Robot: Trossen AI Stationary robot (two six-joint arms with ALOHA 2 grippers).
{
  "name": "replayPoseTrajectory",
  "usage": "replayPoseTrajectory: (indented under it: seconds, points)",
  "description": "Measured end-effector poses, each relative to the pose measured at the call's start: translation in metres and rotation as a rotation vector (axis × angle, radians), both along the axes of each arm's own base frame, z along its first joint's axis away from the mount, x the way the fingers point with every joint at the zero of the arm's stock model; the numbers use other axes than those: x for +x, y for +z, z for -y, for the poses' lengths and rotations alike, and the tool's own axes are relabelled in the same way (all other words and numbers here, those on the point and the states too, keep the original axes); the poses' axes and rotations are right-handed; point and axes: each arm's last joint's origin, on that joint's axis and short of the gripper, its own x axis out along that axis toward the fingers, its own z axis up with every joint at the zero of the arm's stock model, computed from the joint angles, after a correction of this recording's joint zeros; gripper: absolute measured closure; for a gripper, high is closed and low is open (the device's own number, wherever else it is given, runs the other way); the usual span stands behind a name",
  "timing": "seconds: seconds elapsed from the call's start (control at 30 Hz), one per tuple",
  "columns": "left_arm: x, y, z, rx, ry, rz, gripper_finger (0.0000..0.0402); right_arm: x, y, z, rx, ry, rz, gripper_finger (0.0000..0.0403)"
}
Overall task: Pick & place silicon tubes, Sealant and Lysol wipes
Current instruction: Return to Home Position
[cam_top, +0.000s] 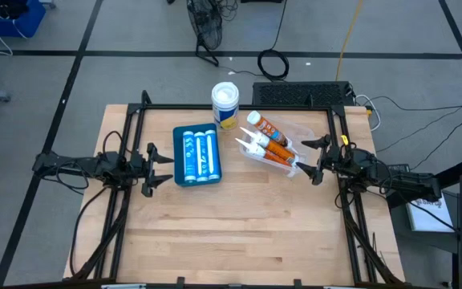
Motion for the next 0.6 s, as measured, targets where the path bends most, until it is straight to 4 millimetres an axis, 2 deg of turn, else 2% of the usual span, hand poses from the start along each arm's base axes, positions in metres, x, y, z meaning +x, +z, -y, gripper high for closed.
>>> replayPoseTrajectory:
  seconds: [0.6]
  points:
    - [0.0,0.0001,0.0,0.0,0.0,0.0,0.0142,0.0,0.0,0.0,0.0,0.0,0.0,0.0012]
